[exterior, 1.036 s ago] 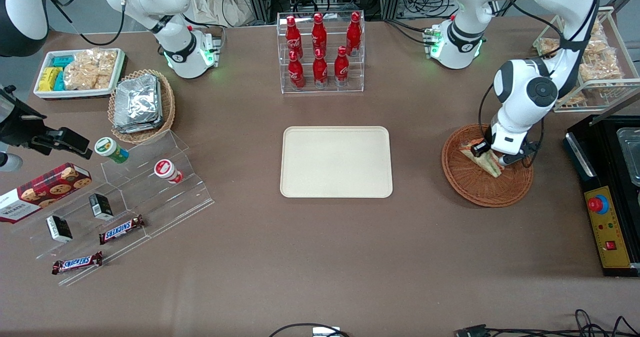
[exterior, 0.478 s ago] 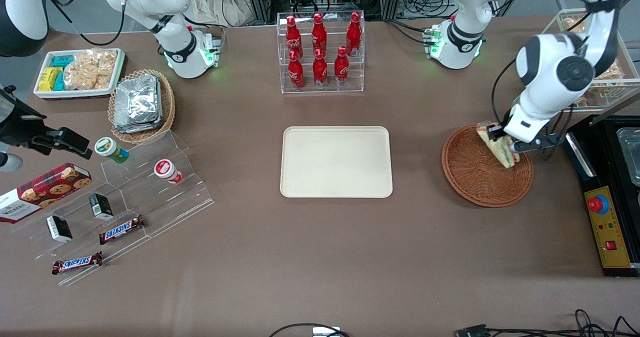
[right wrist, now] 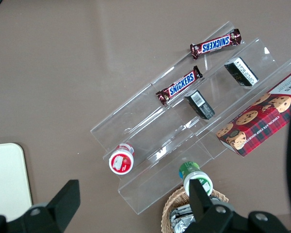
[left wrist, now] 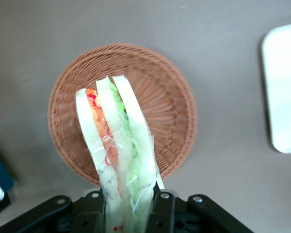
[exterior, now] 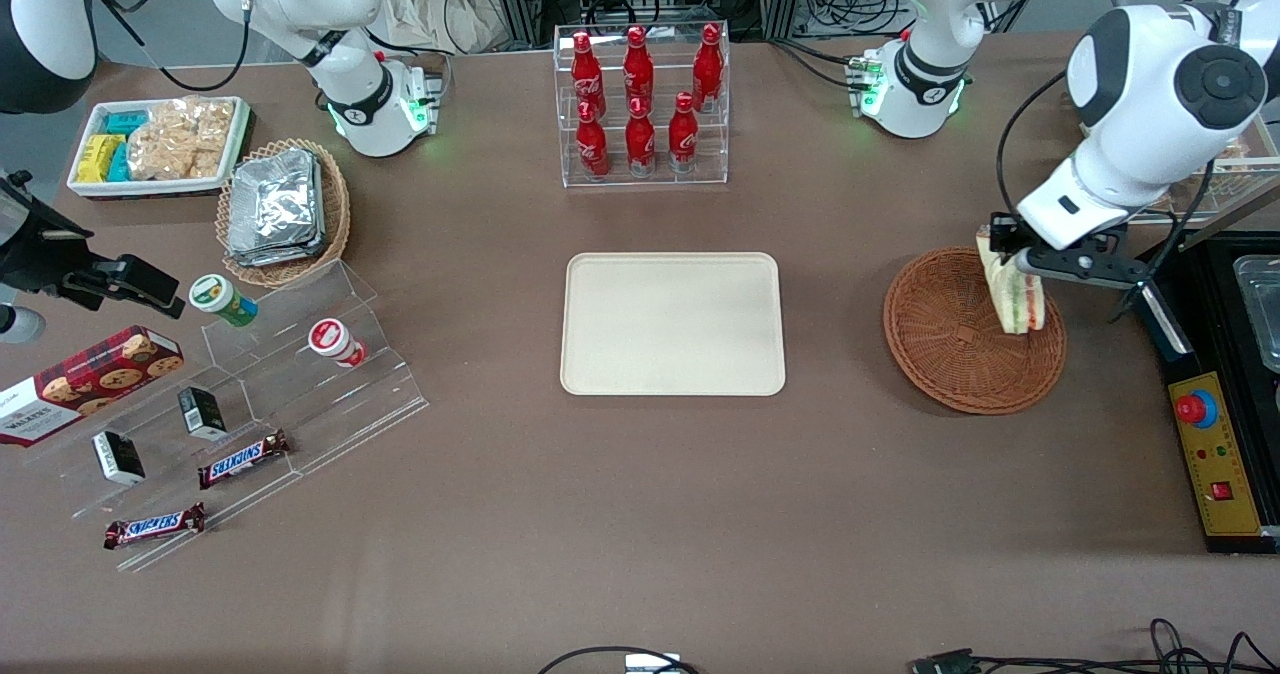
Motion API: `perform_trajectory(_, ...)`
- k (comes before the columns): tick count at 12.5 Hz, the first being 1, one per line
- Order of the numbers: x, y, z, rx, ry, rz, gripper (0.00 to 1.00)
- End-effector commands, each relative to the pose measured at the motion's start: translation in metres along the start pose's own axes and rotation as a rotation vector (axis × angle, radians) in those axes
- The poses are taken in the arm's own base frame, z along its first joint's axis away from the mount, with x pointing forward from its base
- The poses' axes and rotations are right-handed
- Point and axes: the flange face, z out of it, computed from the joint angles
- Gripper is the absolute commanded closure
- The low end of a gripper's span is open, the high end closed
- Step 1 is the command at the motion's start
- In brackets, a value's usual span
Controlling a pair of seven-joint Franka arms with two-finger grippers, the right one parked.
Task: Place sandwich from basket to tray
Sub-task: 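Carry the sandwich over the cream tray with the left gripper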
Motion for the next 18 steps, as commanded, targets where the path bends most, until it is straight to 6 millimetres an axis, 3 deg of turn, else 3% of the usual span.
perform_trajectory(1,0.019,0.042,-0.017,-0.009,0.010,0.125,0.68)
perform_trajectory(5,0.028,0.103,-0.023,-0.067,0.029,0.138,0.68)
perform_trajectory(8,0.051,0.161,-0.012,-0.073,0.014,0.100,0.66)
perform_trajectory(10,0.068,0.206,0.006,-0.071,0.025,0.048,0.66)
perform_trajectory(13,0.091,0.247,0.034,-0.067,-0.005,0.055,0.66)
perform_trajectory(15,0.093,0.279,0.061,-0.063,-0.013,0.045,0.66)
perform_trajectory(18,0.094,0.294,0.101,-0.057,-0.052,0.048,0.66)
